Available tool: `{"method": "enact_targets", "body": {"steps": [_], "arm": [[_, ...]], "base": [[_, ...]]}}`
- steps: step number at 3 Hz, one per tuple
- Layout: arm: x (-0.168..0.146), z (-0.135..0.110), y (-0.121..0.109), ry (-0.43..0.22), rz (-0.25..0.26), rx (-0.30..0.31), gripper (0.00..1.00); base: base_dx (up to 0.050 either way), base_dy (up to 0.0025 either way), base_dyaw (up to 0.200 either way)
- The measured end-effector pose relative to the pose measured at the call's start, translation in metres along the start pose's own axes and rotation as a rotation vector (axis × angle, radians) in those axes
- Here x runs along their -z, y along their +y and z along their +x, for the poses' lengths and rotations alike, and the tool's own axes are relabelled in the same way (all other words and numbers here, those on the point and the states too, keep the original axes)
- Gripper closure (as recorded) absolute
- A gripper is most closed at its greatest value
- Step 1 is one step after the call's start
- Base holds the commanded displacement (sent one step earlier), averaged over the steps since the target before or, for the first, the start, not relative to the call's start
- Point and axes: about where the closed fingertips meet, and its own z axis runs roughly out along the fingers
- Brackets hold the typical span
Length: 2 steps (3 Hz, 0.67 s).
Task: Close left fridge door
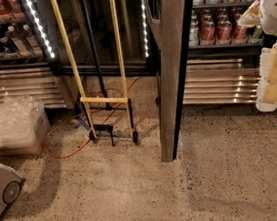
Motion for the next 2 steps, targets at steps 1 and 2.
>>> {"method": "enact_targets", "body": {"steps": [1,2], "arm": [[0.0000,0.0000,0.0000,0.000,0.000,0.000,0.00],[0.0000,0.0000,0.0000,0.000,0.000,0.000,0.00]], "base": [[-0.050,0.00000,0.000],[0.000,-0.00001,0.188]]}}
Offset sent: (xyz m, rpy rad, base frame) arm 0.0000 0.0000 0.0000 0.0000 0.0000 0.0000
